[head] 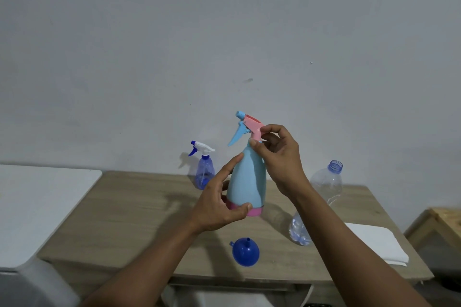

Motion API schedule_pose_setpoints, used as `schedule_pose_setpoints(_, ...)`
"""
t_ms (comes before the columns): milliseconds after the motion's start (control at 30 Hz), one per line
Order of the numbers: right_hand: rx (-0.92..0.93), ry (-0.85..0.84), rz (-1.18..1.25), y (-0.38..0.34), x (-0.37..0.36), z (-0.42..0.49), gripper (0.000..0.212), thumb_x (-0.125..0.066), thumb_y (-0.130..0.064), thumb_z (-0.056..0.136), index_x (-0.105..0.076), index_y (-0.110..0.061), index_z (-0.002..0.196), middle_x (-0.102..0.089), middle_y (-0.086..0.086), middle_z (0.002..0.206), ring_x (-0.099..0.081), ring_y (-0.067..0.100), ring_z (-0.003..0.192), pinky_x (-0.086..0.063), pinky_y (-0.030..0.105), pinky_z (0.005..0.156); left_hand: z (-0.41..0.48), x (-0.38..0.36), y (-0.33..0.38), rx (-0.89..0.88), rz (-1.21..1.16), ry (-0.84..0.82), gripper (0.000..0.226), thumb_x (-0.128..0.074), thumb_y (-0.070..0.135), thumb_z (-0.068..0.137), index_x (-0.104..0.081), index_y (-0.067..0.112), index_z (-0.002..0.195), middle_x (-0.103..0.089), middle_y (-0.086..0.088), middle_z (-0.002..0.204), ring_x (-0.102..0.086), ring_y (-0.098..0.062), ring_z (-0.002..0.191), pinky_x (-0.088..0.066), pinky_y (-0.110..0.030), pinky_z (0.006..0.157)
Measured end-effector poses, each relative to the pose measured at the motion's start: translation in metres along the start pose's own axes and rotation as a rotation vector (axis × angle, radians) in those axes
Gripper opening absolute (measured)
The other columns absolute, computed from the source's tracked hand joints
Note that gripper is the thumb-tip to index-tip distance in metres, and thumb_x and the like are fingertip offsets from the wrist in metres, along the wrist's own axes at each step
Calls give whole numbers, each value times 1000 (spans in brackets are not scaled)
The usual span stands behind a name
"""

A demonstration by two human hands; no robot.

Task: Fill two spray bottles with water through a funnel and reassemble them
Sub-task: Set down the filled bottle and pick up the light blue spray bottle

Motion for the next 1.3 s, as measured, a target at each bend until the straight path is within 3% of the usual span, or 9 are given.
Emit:
schedule_pose_setpoints(67, -27, -14, 19, 3, -2, 0, 25, -73, -10, 89, -58, -14, 109, -74, 9, 106, -64, 26, 85, -54, 53, 87, 1, 0, 0, -1, 9, 1, 101, -86, 32, 68, -28, 45, 149, -39, 8, 148, -53, -21, 125, -60, -51, 84)
schedule_pose_setpoints(167, 23, 29, -25, -3, 0, 0, 30, -80, -16, 84, -63, -17, 108, -71, -4, 106, -66, 14, 89, -56, 37, 85, 2, 0, 1, -5, 5, 9, 101, -86, 31, 69, -27, 44, 150, -39, 8, 148, -53, -22, 125, -60, -51, 83)
schedule_pose_setpoints(367, -21, 23, 48, 2, 2, 0, 30, -78, -8, 85, -63, -9, 111, -75, 4, 104, -66, 18, 81, -59, 38, 81, 1, 2, 0, -3, 25, 2, 100, -86, 31, 68, -29, 48, 148, -39, 11, 147, -53, -19, 123, -61, -50, 81)
schedule_pose_setpoints(567, 2, 25, 57, -4, 2, 3, 24, -70, -8, 92, -68, -11, 115, -76, -3, 106, -72, 6, 93, -57, 21, 80, -2, 0, -6, 6, 18, -4, 101, -87, 31, 69, -28, 46, 149, -38, 7, 150, -51, -27, 128, -60, -51, 82)
schedule_pose_setpoints(733, 46, 140, 105, -17, 15, 11, 30, -74, -7, 88, -67, -8, 118, -76, 4, 106, -73, 13, 95, -58, 28, 88, -8, -3, -9, -4, 15, -7, 102, -87, 26, 69, -27, 50, 148, -35, 11, 145, -51, -21, 125, -62, -44, 82)
schedule_pose_setpoints(867, 142, 348, 175, -40, 49, 25, 27, -76, -7, 87, -68, -8, 113, -75, 5, 101, -70, 12, 88, -57, 26, 85, -14, -1, -23, -11, 61, 34, 103, -87, 13, 68, -31, 50, 146, -42, 17, 141, -56, -18, 120, -61, -35, 81)
schedule_pose_setpoints(1100, 144, 451, -151, -15, 92, 38, 21, -77, -21, 86, -68, -24, 105, -75, 1, 100, -71, 21, 88, -58, 30, 76, -32, 12, -64, -13, 103, 200, 106, -88, 9, 67, -30, 49, 146, -43, 2, 148, -56, -16, 124, -58, -26, 86)
schedule_pose_setpoints(1233, -70, 293, -449, 80, 90, 19, 27, -77, -21, 86, -69, -14, 111, -72, -4, 93, -66, 6, 76, -51, 20, 69, -41, 16, -92, -10, 177, 236, 102, -87, 25, 65, -29, 40, 148, -42, 1, 148, -51, -14, 128, -49, -18, 94)
schedule_pose_setpoints(1300, -204, 233, -523, 137, 89, 0, 27, -78, -20, 84, -70, -11, 108, -71, -1, 88, -65, 7, 72, -51, 22, 68, -46, 15, -110, 8, 223, 233, 99, -84, 31, 65, -28, 43, 147, -40, 2, 148, -48, -14, 132, -43, -13, 98)
Point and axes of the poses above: each hand's wrist, its own z-axis towards the middle knuckle, its own x-axis out of the back of the hand, y = z × x, the point moved 10 cm from there along z, towards the middle knuckle
